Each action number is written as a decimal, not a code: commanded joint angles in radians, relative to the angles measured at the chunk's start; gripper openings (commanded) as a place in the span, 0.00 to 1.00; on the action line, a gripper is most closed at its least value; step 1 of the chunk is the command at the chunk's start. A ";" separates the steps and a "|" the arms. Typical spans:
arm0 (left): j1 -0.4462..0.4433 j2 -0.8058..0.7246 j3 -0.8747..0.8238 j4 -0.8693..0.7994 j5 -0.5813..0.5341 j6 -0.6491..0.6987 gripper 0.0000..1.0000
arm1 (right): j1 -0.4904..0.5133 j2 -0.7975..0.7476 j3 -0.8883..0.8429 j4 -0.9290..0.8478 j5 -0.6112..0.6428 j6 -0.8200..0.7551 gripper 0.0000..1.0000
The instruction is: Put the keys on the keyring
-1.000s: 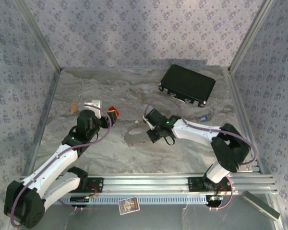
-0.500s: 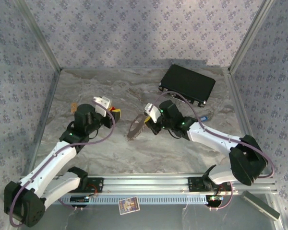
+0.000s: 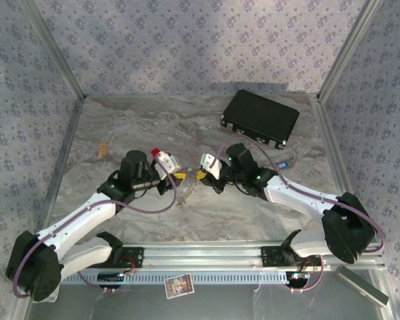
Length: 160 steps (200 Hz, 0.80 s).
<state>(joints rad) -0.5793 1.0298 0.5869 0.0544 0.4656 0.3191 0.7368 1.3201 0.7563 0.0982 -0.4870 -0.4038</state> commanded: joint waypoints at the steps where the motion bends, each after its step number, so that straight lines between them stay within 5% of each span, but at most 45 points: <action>1: -0.017 0.021 -0.001 0.041 0.086 0.098 0.29 | 0.013 -0.033 -0.013 0.031 -0.025 -0.069 0.00; 84: -0.046 0.142 -0.061 0.155 0.222 0.171 0.26 | 0.058 -0.062 -0.030 0.010 0.020 -0.115 0.00; 160: -0.060 0.120 -0.080 0.191 0.218 0.170 0.21 | 0.079 -0.065 -0.016 -0.034 0.045 -0.149 0.00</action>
<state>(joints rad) -0.6247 1.1732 0.5148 0.2012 0.6464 0.4706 0.8059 1.2823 0.7315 0.0818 -0.4477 -0.5251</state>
